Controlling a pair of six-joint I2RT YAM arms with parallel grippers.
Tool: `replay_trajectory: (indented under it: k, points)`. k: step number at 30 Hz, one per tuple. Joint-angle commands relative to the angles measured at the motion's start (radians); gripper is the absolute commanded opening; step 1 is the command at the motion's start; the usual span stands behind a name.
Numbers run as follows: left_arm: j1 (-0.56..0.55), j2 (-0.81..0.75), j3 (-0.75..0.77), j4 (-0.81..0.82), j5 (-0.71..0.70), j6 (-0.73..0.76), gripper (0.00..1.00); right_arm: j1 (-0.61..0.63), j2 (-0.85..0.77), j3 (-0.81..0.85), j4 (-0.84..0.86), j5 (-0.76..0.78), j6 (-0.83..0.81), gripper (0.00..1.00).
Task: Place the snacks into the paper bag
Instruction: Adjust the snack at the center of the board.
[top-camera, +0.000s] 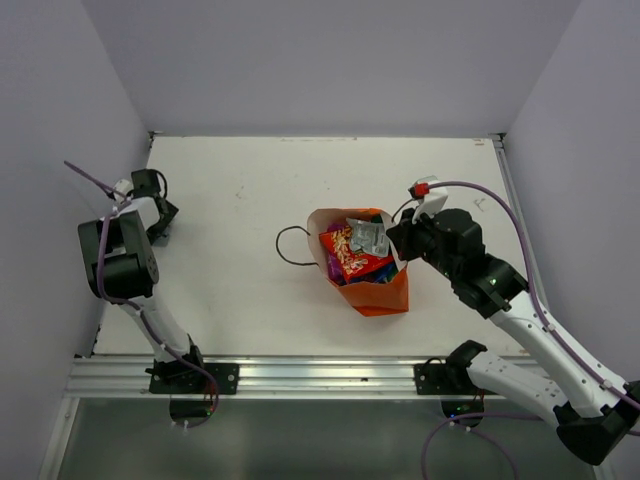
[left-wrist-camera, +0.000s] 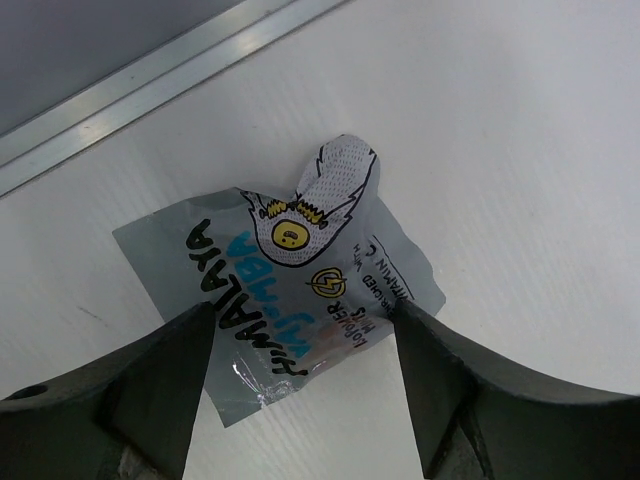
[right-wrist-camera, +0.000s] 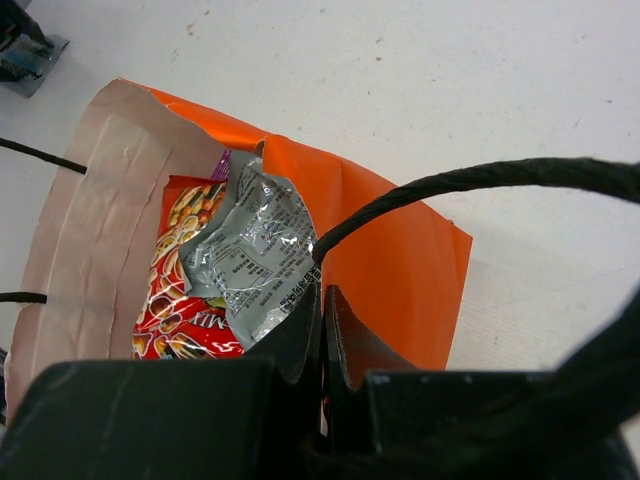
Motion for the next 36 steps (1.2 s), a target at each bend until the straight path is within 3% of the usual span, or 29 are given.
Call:
replay_trajectory:
  k: [1, 7, 12, 19, 25, 28, 33, 36]
  points:
    - [-0.069, 0.061, 0.015, -0.071, 0.059, 0.102, 0.75, 0.001, -0.023, -0.007, 0.018, 0.001, -0.013, 0.0]
    - [-0.218, 0.046, 0.028, -0.094, 0.107, 0.173, 0.76, 0.001, -0.028, -0.004, 0.016, 0.013, -0.013, 0.0]
    - [-0.373, -0.011, -0.049, -0.11, 0.147, 0.205, 0.77, 0.001, -0.032, -0.003, 0.009, 0.022, -0.016, 0.0]
    - [-0.632, -0.237, -0.195, -0.125, 0.124, 0.215, 0.79, 0.001, -0.023, 0.005, 0.006, 0.024, -0.019, 0.0]
    - [-0.645, -0.486, -0.222, -0.136, 0.064, 0.155, 0.91, 0.001, -0.013, -0.001, 0.013, 0.022, -0.016, 0.0]
    - [-0.643, -0.538, -0.218, -0.148, 0.042, 0.095, 0.96, 0.001, -0.008, 0.008, 0.006, 0.021, -0.019, 0.0]
    - [-0.643, -0.537, -0.28, -0.111, 0.064, -0.003, 0.99, 0.001, -0.02, 0.01, 0.004, 0.038, -0.02, 0.0]
    - [-0.643, -0.475, -0.281, -0.011, 0.14, 0.075, 1.0, 0.001, -0.02, 0.014, -0.007, 0.041, -0.02, 0.0]
